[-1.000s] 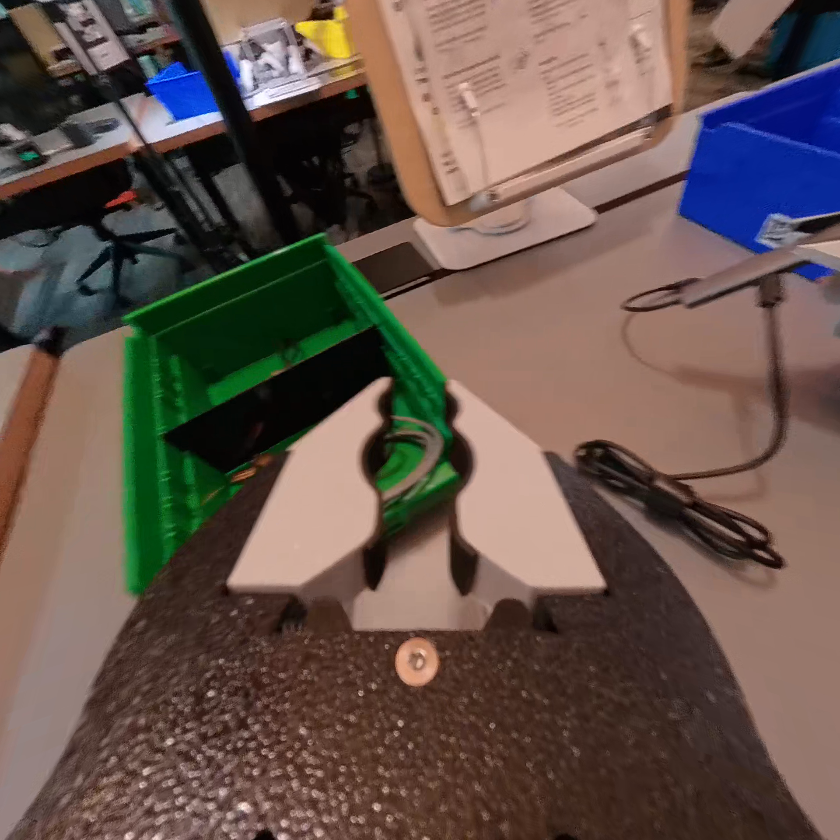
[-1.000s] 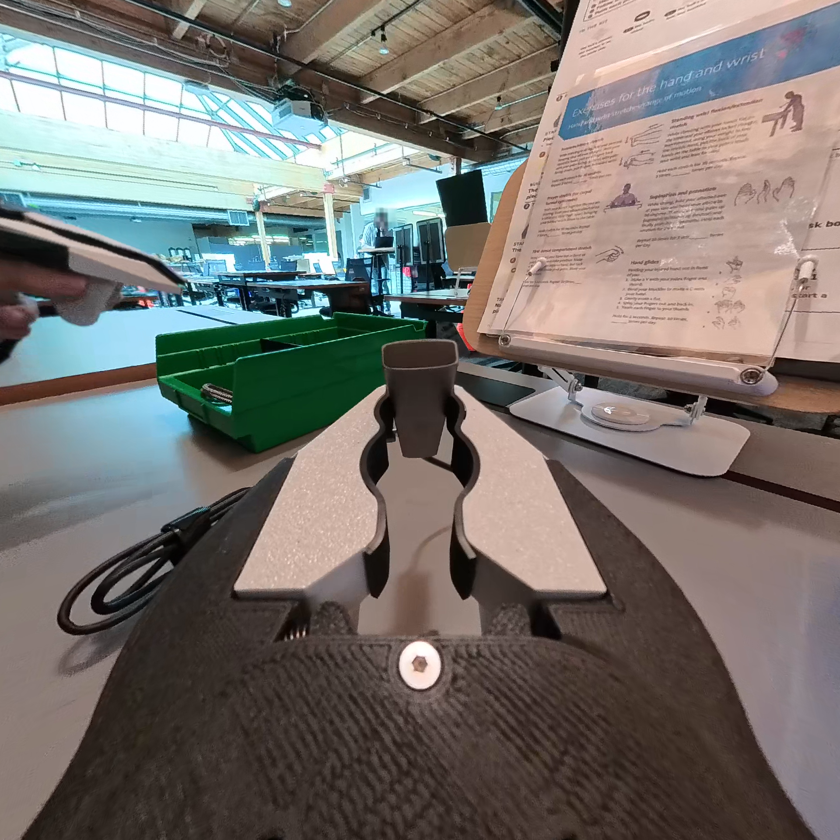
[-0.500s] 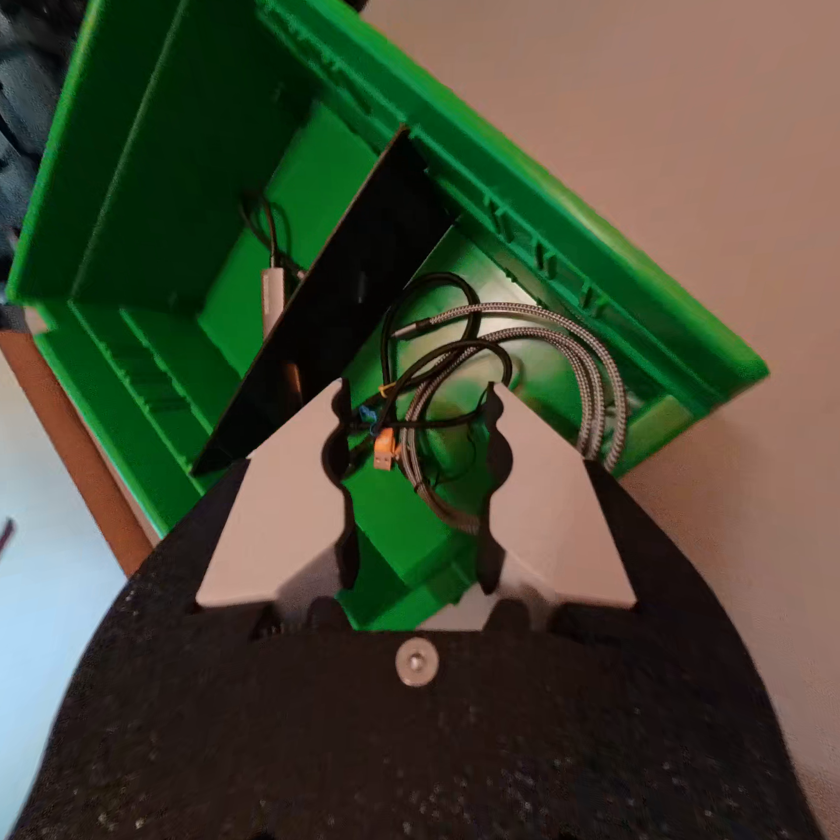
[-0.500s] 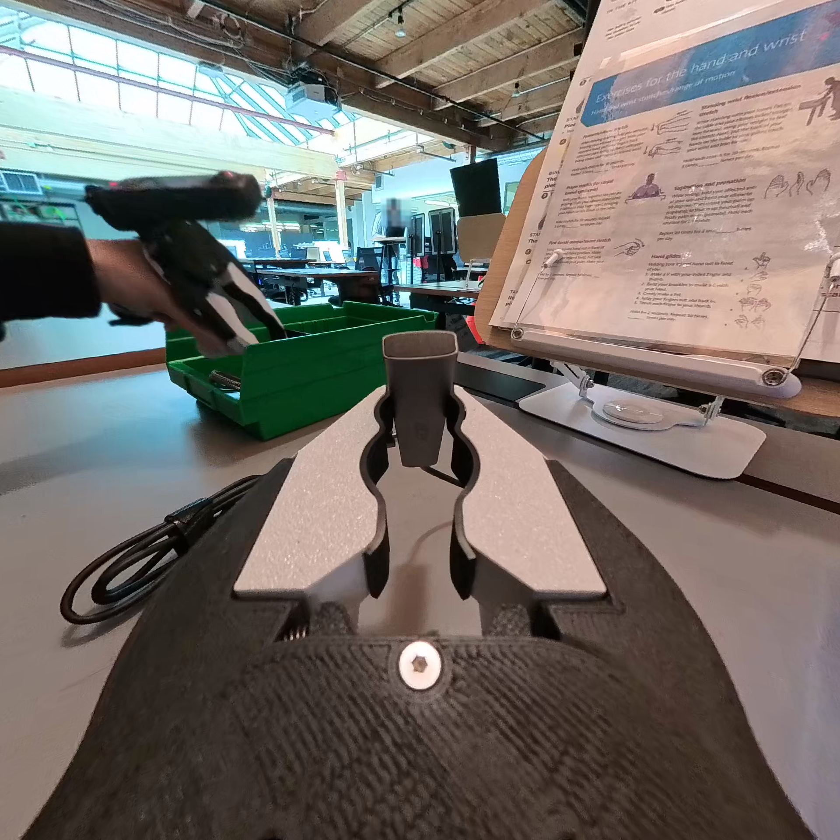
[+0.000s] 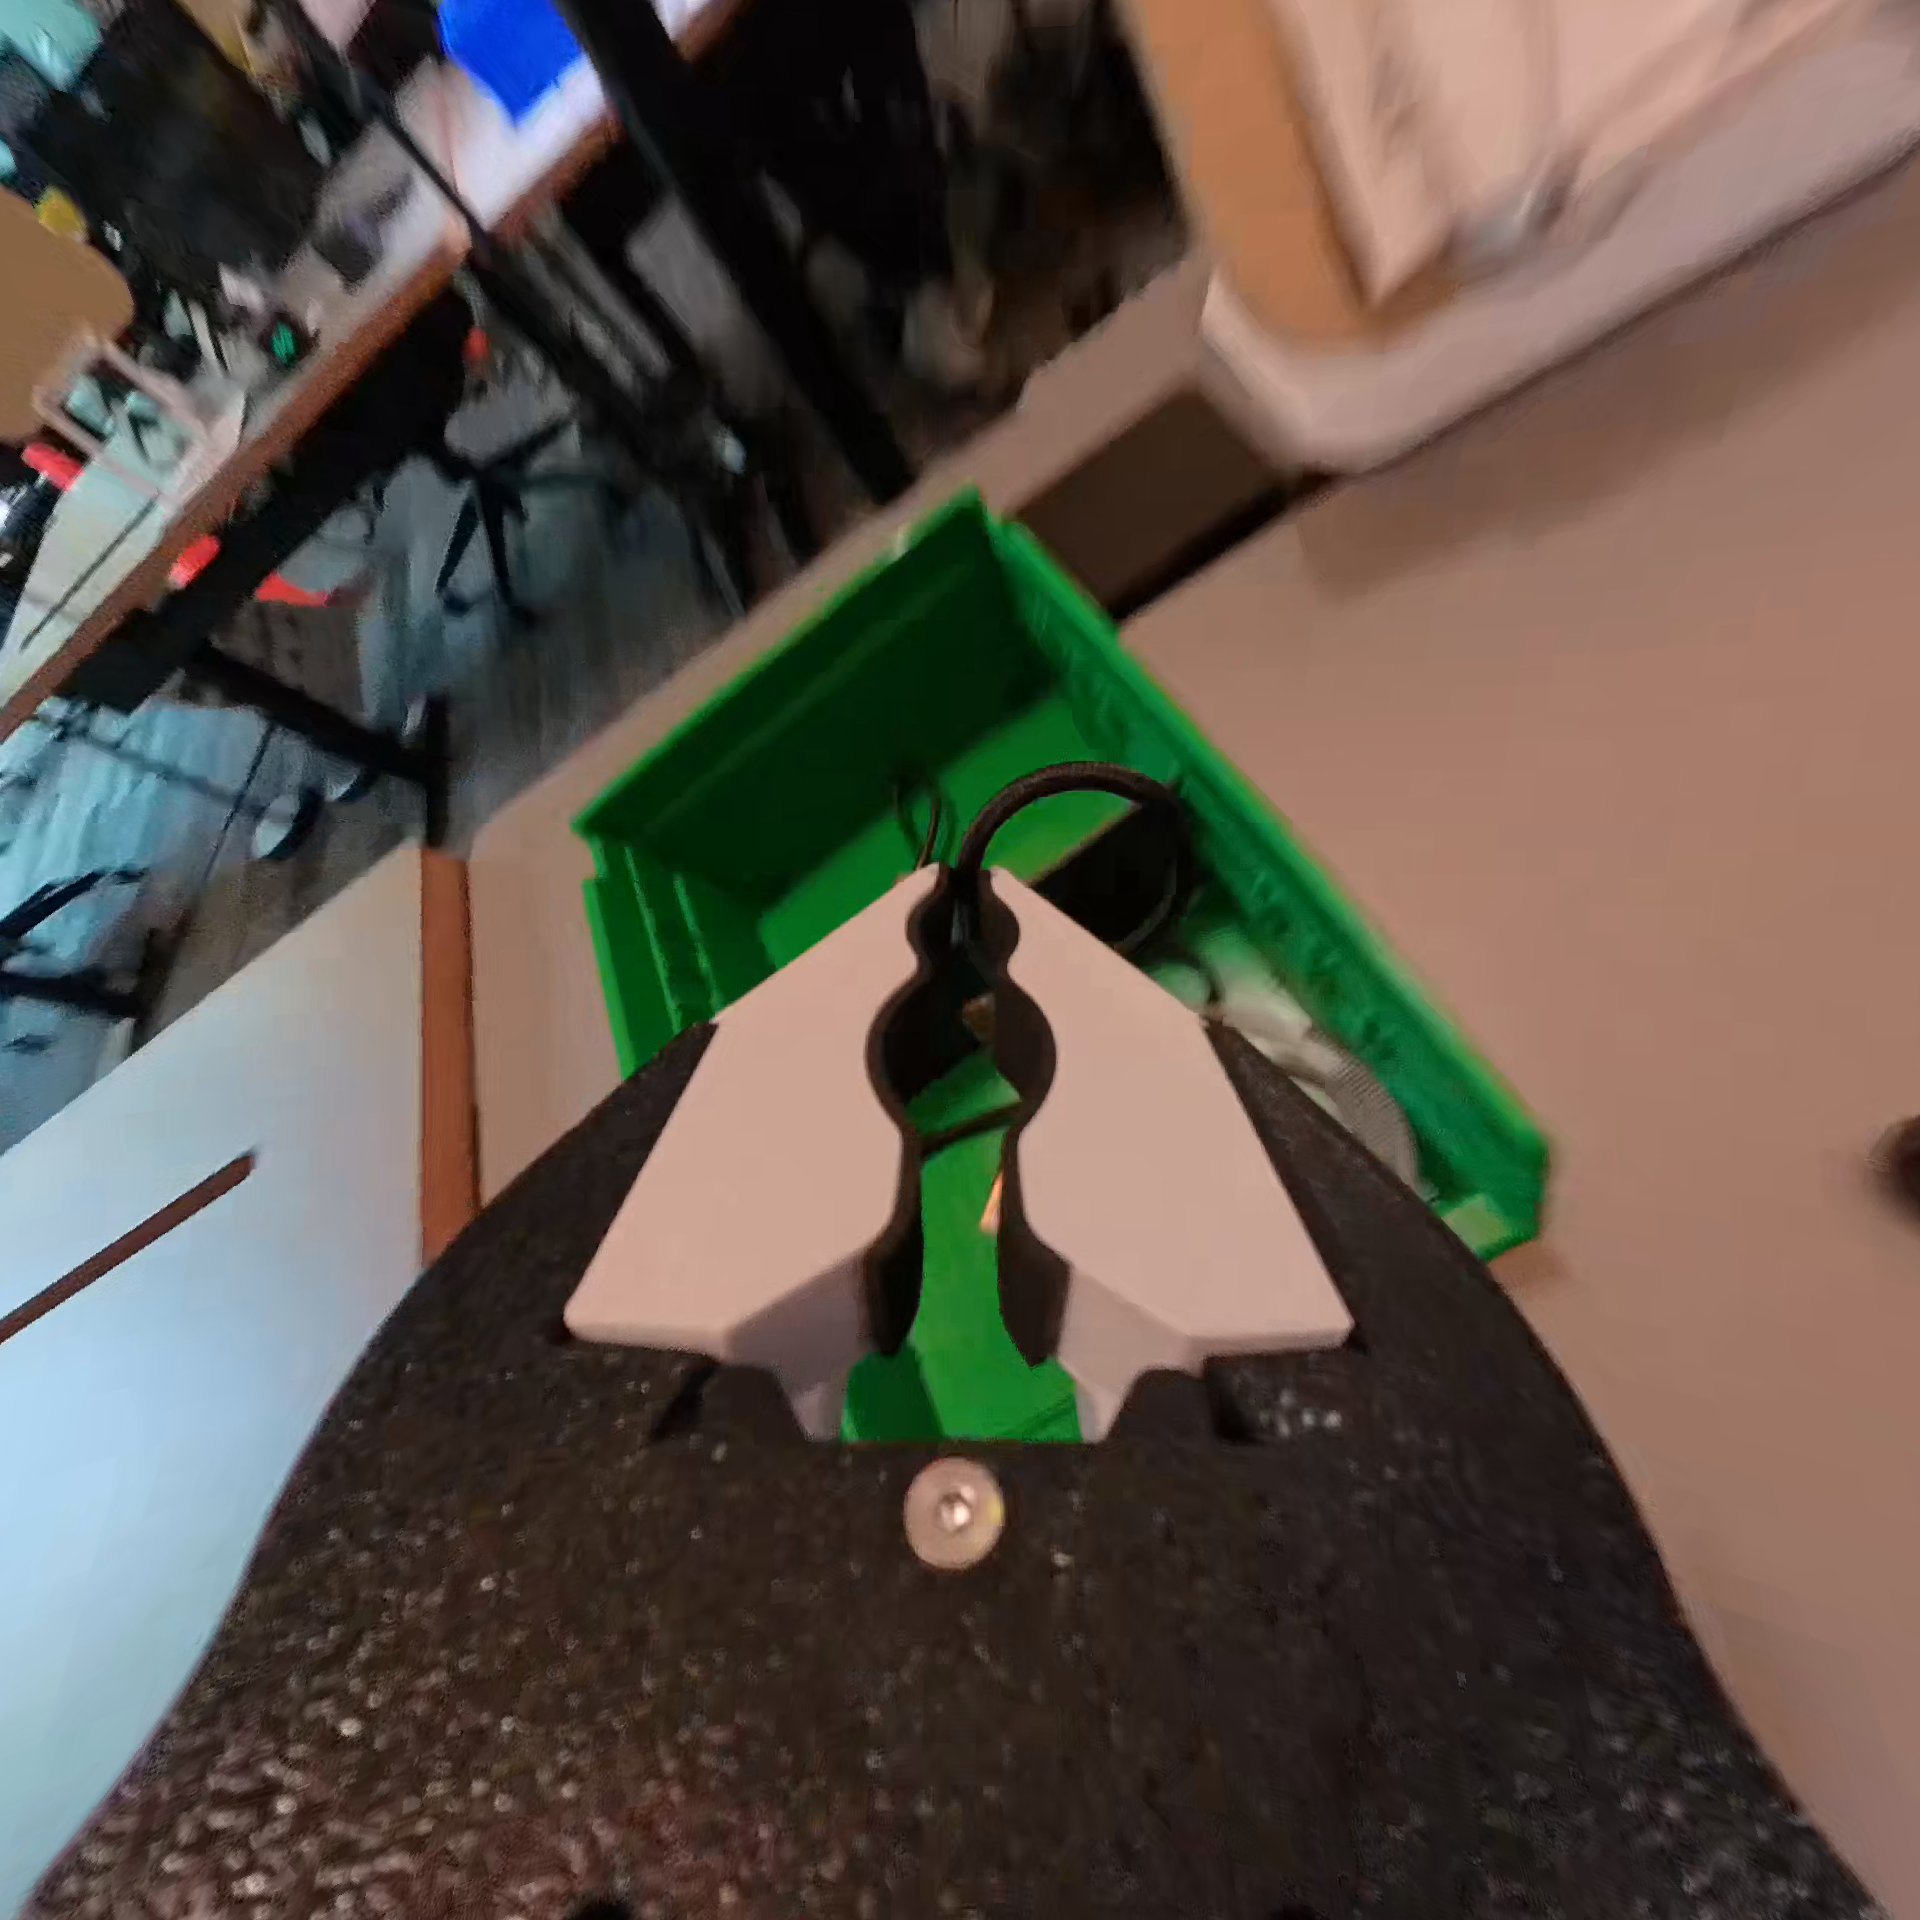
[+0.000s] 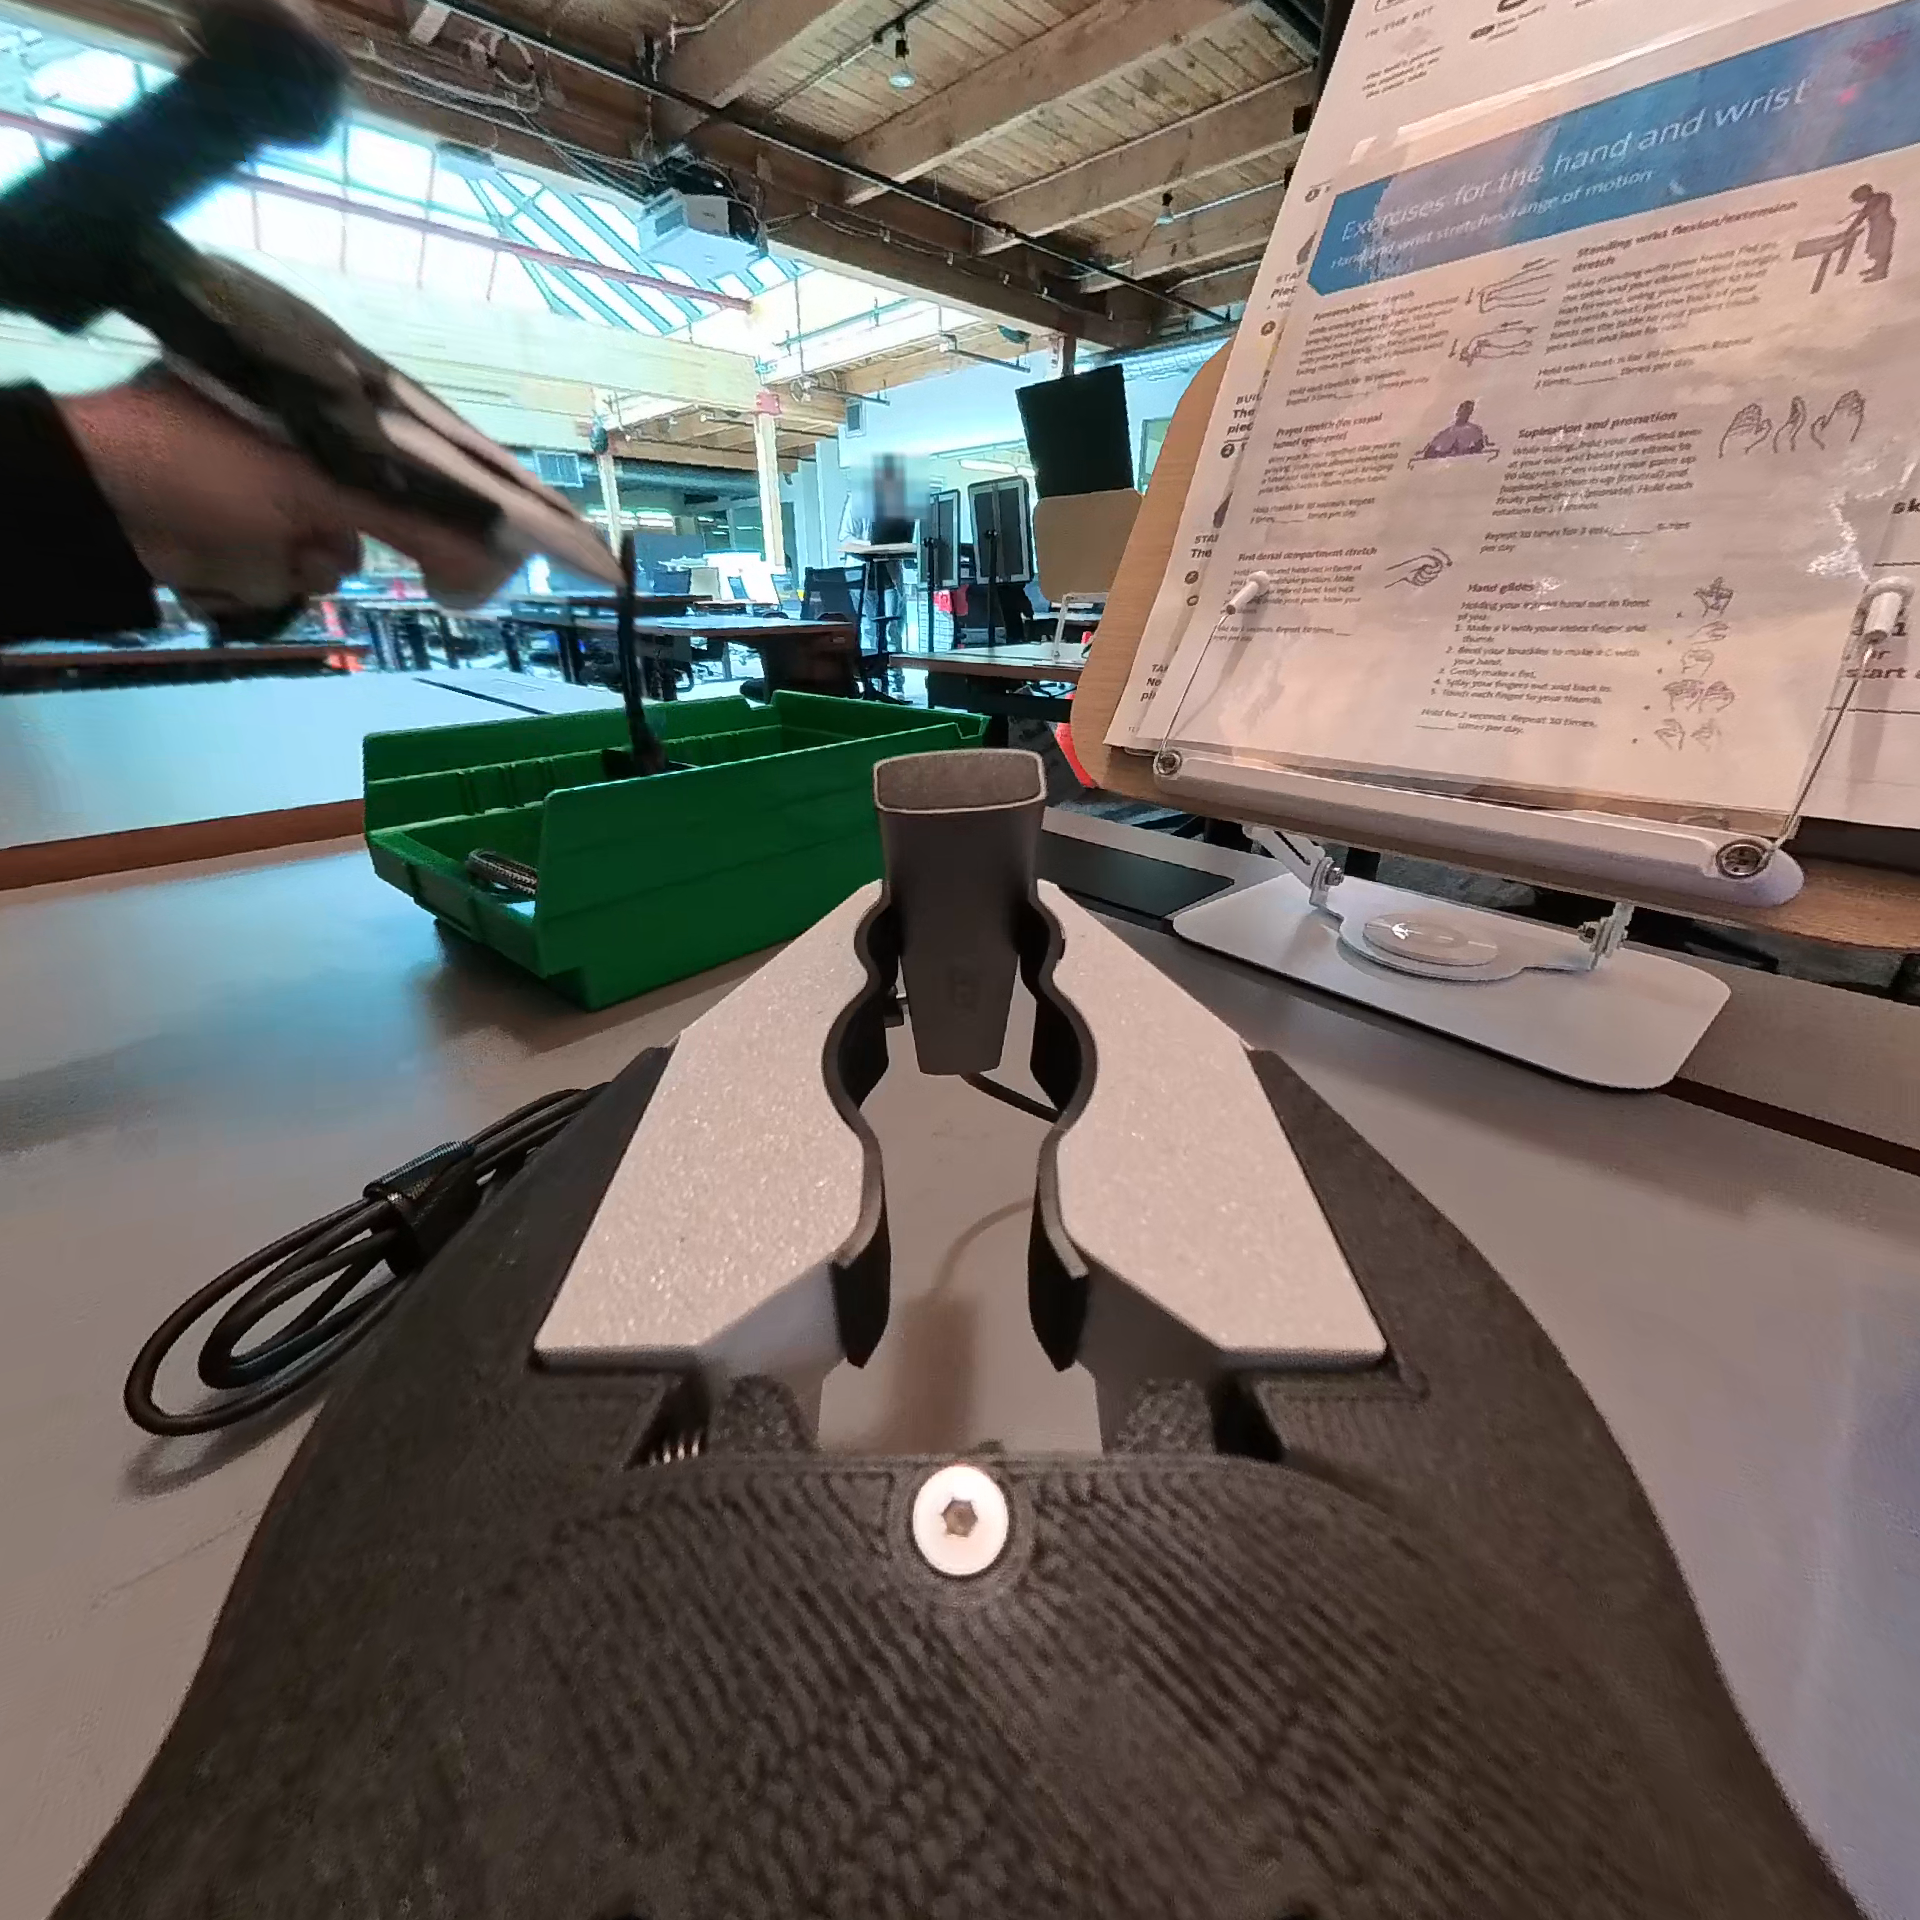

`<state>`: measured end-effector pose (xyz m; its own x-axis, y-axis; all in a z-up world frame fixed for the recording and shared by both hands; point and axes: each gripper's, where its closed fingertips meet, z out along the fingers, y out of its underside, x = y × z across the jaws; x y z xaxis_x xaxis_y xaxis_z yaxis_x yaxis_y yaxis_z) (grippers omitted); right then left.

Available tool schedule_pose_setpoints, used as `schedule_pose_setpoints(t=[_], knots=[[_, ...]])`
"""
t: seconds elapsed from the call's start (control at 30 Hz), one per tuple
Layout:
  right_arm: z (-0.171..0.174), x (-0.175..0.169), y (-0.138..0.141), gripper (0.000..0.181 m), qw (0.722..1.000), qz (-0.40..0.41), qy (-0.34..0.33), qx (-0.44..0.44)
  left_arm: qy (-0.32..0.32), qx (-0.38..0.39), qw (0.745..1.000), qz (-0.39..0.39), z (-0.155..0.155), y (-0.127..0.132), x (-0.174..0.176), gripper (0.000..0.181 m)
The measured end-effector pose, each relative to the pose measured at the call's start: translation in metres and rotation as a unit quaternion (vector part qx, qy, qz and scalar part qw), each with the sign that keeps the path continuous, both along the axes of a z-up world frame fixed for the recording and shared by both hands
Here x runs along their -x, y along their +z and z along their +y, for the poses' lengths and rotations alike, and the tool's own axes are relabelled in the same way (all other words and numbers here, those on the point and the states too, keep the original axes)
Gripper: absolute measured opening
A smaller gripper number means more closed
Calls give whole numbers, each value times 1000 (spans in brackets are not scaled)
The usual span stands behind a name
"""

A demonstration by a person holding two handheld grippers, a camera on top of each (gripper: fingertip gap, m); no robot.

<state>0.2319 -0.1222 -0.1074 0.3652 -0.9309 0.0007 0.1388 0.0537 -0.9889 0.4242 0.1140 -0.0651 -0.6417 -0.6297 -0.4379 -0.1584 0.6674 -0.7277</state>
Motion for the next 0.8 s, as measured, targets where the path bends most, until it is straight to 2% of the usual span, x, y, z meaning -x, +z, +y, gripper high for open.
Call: schedule_pose_setpoints(t=[0.1, 0.17, 0.27, 0.3, 0.37, 0.47, 0.6, 0.73, 0.8], knots=[[-2, 0, 0, 21, 1000, -1, -3, -1, -97, 144, 985, -7, -28, 62, 41, 1], [-3, 0, 1, 21, 1000, -2, -6, -2, -187, 217, 958, 30, -52, 83, 83, 1], [-5, 0, 0, 21, 1000, -1, -9, -4, -304, 308, 898, 74, -80, 95, 145, 1], [-5, 0, 0, 21, 1000, 0, -9, -6, -335, 325, 880, 91, -87, 91, 163, 1], [-6, 0, 0, 21, 1000, -1, -10, -6, -367, 332, 862, 109, -97, 71, 187, 1], [-5, 1, 0, 21, 1000, -1, -10, -4, -365, 329, 862, 123, -106, 32, 201, 1], [-6, 1, 0, 21, 1000, -1, -10, -4, -318, 357, 865, 154, -107, -8, 198, 1], [-6, 1, 0, 21, 1000, 0, -11, -3, -224, 391, 882, 138, -83, -30, 174, 2], [-6, 1, 0, 21, 1000, 0, -11, -4, -203, 389, 888, 139, -65, -39, 170, 2]])
